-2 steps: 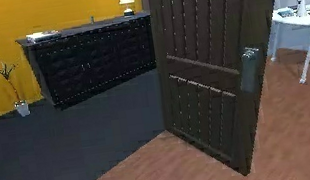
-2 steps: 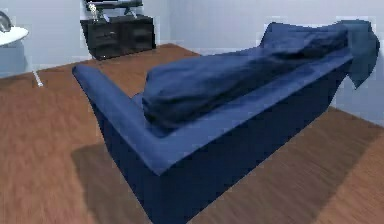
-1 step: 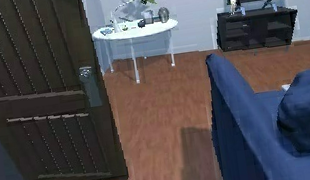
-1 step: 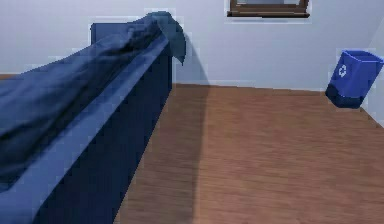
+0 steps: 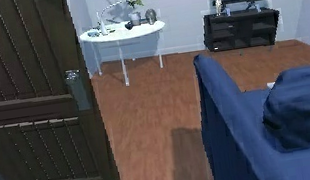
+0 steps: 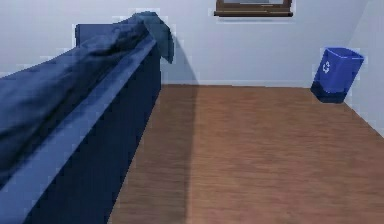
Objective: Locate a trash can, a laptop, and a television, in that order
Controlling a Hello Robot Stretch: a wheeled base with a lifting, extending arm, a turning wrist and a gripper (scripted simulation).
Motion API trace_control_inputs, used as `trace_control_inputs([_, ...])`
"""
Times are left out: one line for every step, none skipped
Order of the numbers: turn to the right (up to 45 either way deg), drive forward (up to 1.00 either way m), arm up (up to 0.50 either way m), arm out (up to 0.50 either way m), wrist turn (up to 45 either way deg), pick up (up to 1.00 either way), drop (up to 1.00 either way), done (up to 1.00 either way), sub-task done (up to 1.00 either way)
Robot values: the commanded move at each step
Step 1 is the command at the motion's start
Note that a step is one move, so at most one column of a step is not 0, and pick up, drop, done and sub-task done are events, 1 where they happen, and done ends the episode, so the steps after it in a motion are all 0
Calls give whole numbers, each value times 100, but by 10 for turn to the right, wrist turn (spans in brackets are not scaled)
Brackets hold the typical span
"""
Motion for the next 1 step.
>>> trace_control_inputs([0, 40, 0, 0, 0, 0, 0, 0, 0])
